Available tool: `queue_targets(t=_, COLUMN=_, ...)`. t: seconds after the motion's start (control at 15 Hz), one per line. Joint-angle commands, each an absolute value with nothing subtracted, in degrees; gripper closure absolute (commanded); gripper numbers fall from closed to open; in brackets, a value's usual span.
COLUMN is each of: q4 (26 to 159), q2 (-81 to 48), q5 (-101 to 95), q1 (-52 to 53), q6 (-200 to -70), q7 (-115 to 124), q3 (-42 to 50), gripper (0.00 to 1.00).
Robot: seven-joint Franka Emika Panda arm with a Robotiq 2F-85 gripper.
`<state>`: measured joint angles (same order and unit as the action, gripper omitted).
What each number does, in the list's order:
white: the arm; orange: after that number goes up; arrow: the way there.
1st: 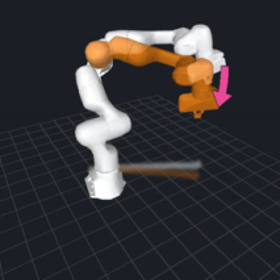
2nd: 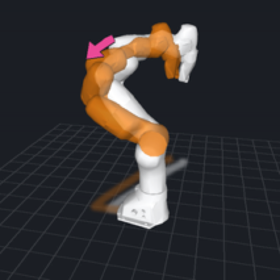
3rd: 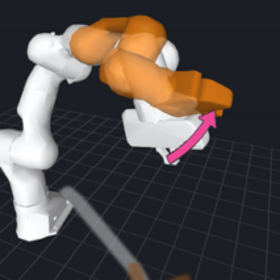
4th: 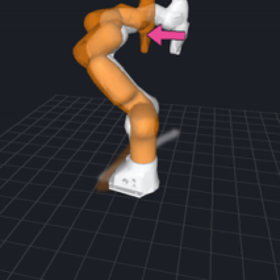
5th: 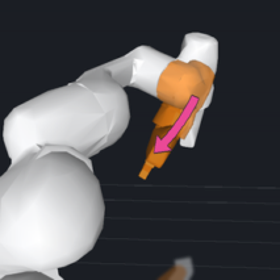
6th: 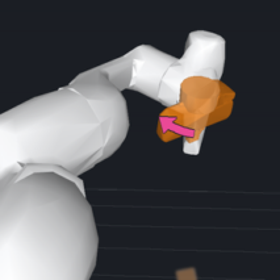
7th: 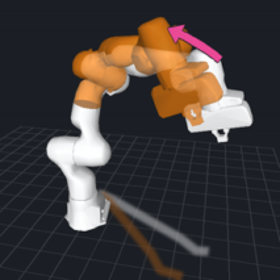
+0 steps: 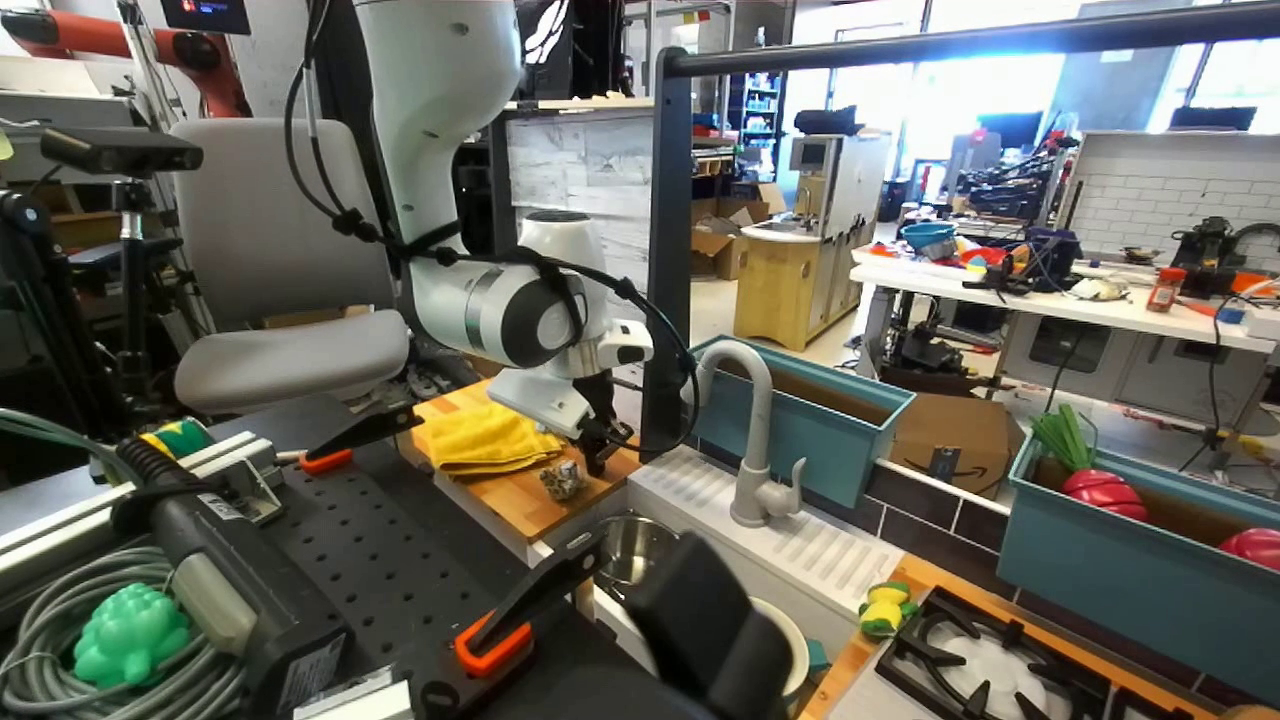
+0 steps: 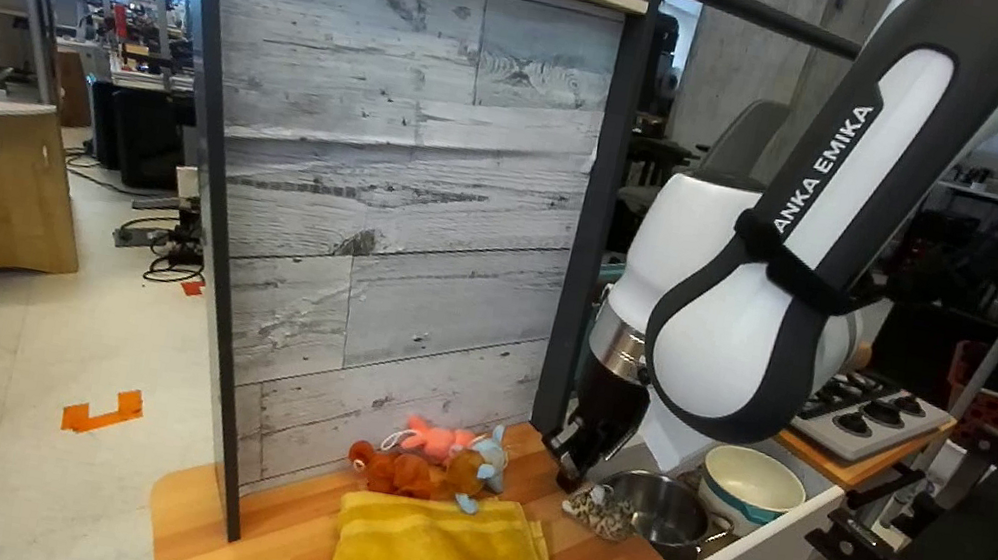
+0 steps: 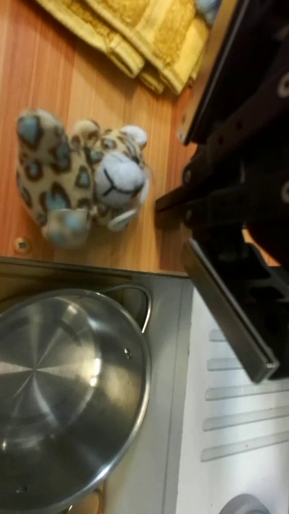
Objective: Wipe the counter with the towel, then remove the plushies from the sink and put some of them on the counter and some on the stove
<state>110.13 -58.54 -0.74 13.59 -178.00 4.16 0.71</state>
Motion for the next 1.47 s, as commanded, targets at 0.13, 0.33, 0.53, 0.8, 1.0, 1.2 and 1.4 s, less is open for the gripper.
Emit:
queue_targets(t=0.13, q4=112.2, q2=-54.0, q5=0.1, q1=13.0, q6=-172.8, q7=5.3, q3=-0.1, gripper=0.70)
queue_targets(t=0.33, q4=116.6, q2=-48.5, q5=-0.1, q1=11.1, q6=-167.8, q7=4.1, q3=-2.8, gripper=0.47)
queue_targets(t=0.53, q4=119.2, q2=-45.2, q5=0.1, q1=10.2, q6=-163.4, q7=4.1, q3=-4.1, gripper=0.26)
queue_targets(t=0.8, q4=120.3, q2=-46.0, q5=-1.1, q1=11.0, q6=-165.6, q7=4.6, q3=-2.0, gripper=0.00)
queue_targets(t=1.0, q4=121.3, q2=-47.3, q5=-2.8, q1=11.8, q6=-169.0, q7=3.7, q3=0.1, gripper=0.00)
queue_targets(t=1.2, q4=122.7, q2=-47.7, q5=-3.3, q1=11.5, q6=-170.8, q7=2.7, q3=0.8, gripper=0.28)
queue_targets(t=1.4, q4=123.9, q2=-47.9, q5=-2.7, q1=10.1, q6=-172.3, q7=1.4, q3=-0.8, gripper=0.54)
